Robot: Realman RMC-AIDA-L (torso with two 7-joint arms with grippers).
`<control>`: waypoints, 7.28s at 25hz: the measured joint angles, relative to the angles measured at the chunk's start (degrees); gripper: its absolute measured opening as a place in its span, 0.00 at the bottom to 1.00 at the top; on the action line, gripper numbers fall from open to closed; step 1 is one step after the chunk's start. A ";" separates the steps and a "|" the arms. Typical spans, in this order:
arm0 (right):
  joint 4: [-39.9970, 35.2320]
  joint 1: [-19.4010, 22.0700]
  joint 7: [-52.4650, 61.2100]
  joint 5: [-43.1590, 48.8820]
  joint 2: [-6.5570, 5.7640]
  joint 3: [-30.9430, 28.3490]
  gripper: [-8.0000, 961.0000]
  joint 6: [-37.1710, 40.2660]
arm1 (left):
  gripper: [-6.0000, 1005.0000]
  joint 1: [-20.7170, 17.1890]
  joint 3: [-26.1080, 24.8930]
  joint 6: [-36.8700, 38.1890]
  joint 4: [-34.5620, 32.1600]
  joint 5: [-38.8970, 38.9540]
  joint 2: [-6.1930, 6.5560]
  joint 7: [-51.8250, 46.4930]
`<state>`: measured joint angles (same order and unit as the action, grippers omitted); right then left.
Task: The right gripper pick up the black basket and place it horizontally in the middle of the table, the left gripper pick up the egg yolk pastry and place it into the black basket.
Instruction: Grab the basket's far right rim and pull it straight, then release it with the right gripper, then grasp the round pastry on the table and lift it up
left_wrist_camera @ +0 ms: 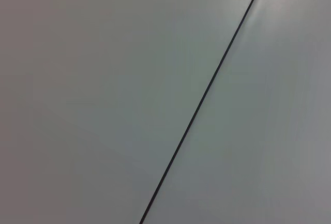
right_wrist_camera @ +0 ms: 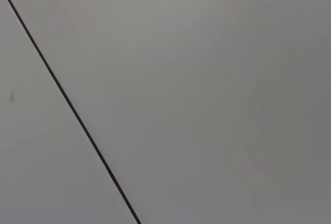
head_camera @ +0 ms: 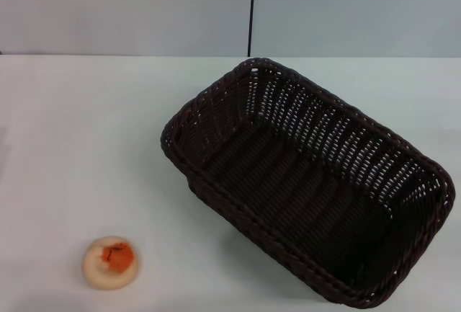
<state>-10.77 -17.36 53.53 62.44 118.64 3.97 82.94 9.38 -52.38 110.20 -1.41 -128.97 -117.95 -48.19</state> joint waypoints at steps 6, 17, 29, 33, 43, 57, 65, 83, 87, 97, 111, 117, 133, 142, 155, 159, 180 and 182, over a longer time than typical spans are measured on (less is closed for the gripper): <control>-0.08 0.18 0.30 0.09 0.04 0.56 0.43 -0.13 | 0.79 -0.03 0.00 -0.18 0.00 0.03 0.00 -0.02; -22.57 0.48 30.09 21.62 -2.74 9.26 0.63 4.14 | 0.79 0.07 0.20 -0.50 0.00 -0.12 0.00 -0.06; -51.55 -14.16 69.09 64.00 -9.91 17.44 0.75 25.72 | 0.79 0.43 0.46 -1.66 0.00 -0.41 -0.07 -0.06; -52.78 -18.87 70.14 72.12 -10.81 22.77 0.75 29.17 | 0.79 0.26 0.54 -1.93 0.00 -0.41 -0.15 -0.06; -52.00 -23.80 70.81 80.98 -10.28 34.26 0.75 29.15 | 0.79 -0.06 0.62 -2.52 0.00 -0.41 -0.43 -0.06; -51.59 -24.92 71.25 86.95 -6.90 39.30 0.75 26.23 | 0.79 0.18 1.55 -3.25 0.65 -0.55 -0.53 -0.05; -47.02 -25.60 71.28 87.10 -6.27 43.46 0.75 24.55 | 0.79 0.60 2.72 -3.97 0.71 -0.61 -0.52 -0.05; -45.49 -25.22 70.53 88.10 -4.82 47.83 0.58 21.09 | 0.78 0.03 3.41 -4.67 0.83 -0.58 -0.61 -0.05; -45.48 -25.03 70.50 88.11 -4.82 48.14 0.41 21.10 | 0.78 0.02 3.43 -4.69 0.89 -0.58 -0.62 -0.06; -45.76 -24.26 69.43 87.07 -4.82 47.53 0.21 21.05 | 0.78 -0.05 3.43 -5.49 1.41 -0.58 -0.61 -0.05; -46.90 -19.73 59.95 68.84 -5.94 40.50 0.21 21.70 | 0.78 -0.06 3.26 -5.89 1.93 -0.58 -0.58 -0.05; -45.05 -19.64 54.39 64.44 -6.64 38.96 0.20 22.71 | 0.78 -0.06 3.25 -5.99 2.02 -0.51 -0.52 -0.06; -42.12 -20.73 42.00 61.24 -7.18 38.73 0.20 20.51 | 0.78 0.11 3.37 -6.00 2.18 -0.52 -0.53 -0.06; -36.73 -21.72 36.89 61.23 -8.19 38.75 0.20 19.31 | 0.77 -0.06 3.46 -6.27 2.56 -0.59 -0.53 -2.79; -36.83 -23.51 31.60 61.00 -7.84 38.77 0.28 14.88 | 0.76 -0.06 4.33 -6.32 2.94 -0.59 -0.61 -4.71; -36.93 -24.90 30.45 59.95 -7.82 38.69 0.35 14.15 | 0.75 -0.27 5.60 -6.32 3.10 -0.58 -0.70 -4.73; -20.33 -2.87 3.27 2.77 0.02 31.23 0.43 4.10 | 0.73 1.45 28.94 -2.97 -8.77 -0.59 0.99 -3.74; -18.18 -1.74 2.09 -0.60 0.01 31.19 0.43 4.13 | 0.73 2.00 34.48 -3.07 -10.99 -0.60 0.92 -2.70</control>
<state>-28.94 -19.11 55.62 61.84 118.65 35.15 87.08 11.38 -17.90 107.14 -12.40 -129.57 -117.03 -50.89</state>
